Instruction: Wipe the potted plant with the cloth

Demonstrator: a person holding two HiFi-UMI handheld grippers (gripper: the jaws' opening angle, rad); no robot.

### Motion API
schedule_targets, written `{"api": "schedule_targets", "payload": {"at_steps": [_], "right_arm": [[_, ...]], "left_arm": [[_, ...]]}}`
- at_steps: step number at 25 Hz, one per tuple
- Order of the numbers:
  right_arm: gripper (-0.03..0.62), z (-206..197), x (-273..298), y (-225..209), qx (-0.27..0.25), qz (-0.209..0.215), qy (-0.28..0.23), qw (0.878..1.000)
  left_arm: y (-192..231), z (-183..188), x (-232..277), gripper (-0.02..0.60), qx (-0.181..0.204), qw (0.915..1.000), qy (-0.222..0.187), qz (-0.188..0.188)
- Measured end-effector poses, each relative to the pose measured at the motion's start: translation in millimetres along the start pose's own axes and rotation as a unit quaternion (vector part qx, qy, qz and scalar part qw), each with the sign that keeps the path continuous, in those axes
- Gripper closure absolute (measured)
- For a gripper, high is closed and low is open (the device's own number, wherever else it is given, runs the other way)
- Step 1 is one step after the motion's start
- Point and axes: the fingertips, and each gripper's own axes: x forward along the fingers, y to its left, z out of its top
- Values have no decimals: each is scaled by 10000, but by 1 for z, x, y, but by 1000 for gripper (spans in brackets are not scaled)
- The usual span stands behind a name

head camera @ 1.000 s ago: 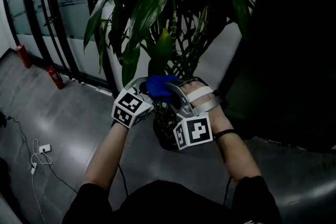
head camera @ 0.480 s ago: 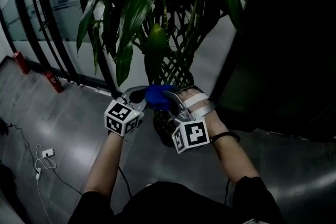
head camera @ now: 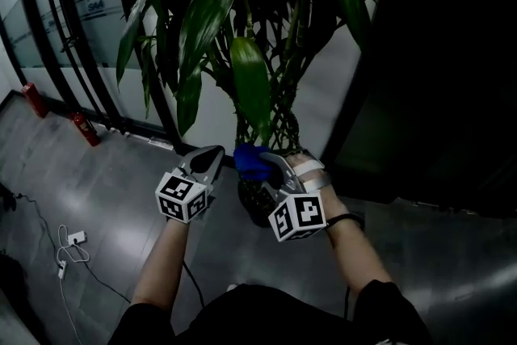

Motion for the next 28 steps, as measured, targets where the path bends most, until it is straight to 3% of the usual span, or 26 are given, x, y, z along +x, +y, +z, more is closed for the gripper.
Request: {"api": "schedule_targets", "payload": {"at_steps": [11,15,19,21,23,28], "right_arm": [[507,-24,-48,-14,1440,-481,-451,9874],[507,-51,-63,-9,2148,-543,-519,9738],[507,-65,-67,5,2427,-472,-595,9671],[507,-70,-74,8,2766,-539,-801,9561],[507,-78,-81,15,3286,-541,-1090,9366],[507,-110,-104,78,4441,66,-955,8908]], "left_arm": [[-14,7,-28,575,205,9992,-328,115],[-23,-6,-41,575,-93,9985,-431,334],[-30,-13,-67,575,-209,9968,-444,626],[-31,-12,-85,575,-291,9948,-476,848],[-30,-12,-104,575,-352,9921,-521,1084],[-38,-42,-160,575,-517,9876,-271,1454]]}}
